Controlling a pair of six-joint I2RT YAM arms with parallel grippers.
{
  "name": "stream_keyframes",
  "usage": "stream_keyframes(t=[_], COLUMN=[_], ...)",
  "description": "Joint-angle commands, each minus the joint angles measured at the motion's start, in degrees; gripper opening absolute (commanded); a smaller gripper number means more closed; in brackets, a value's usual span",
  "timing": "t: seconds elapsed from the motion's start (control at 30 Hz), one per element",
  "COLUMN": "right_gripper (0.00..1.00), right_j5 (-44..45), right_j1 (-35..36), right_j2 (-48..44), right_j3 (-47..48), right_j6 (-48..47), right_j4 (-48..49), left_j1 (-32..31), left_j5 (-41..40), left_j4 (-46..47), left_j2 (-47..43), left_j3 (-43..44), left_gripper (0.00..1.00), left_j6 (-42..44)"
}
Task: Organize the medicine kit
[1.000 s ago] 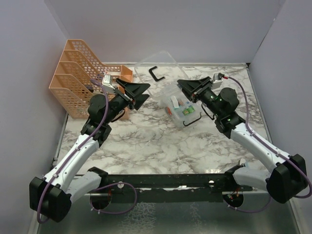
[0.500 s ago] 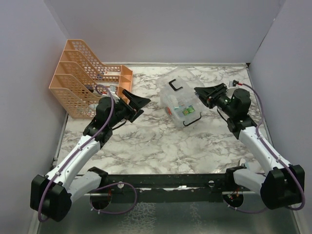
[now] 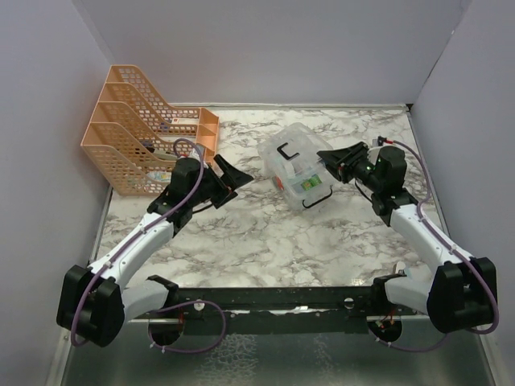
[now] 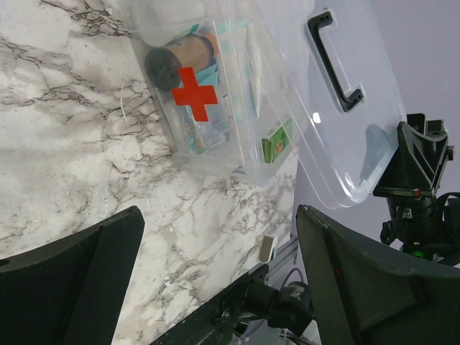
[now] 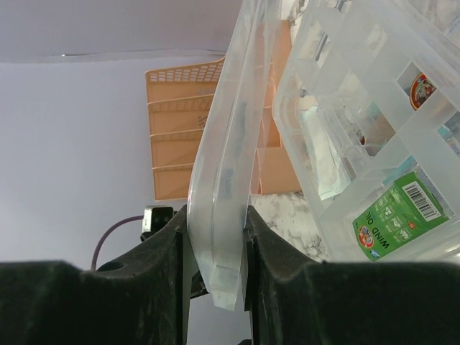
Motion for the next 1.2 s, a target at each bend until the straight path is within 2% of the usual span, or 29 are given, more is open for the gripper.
stream_keyframes(t=[0.0, 0.43, 0.77, 1.0, 1.17], right_gripper=[0.14, 0.16, 0.32, 0.41, 0.48], right_j5=[1.48, 6.09, 9.17, 12.44, 14.19], right_j1=[-0.45, -0.49, -0.86, -1.02, -1.12], right_j2=[0.54, 0.74, -1.64, -3.54, -4.27], right_j3=[-1.33, -7.77, -10.54, -8.99, -6.4], right_j6=[1.04, 0.44, 0.28, -1.08, -2.34], right_j4=[7.22, 7.16, 3.73, -4.88, -12.77], left_j1=[0.28, 0.28, 0.26, 0.28, 0.24], left_j5=[2.33, 4.48, 4.8, 3.21, 1.16], left_j4=[0.59, 1.11, 2.35, 4.56, 1.46], left_j2=[0.98, 7.79, 18.55, 25.33, 30.37], left_j3=[1.7, 5.54, 14.23, 20.39, 27.33], left_gripper=[0.91, 0.91, 0.92, 0.91, 0.91], left_j6=[2.13, 4.8, 9.06, 12.27, 16.43])
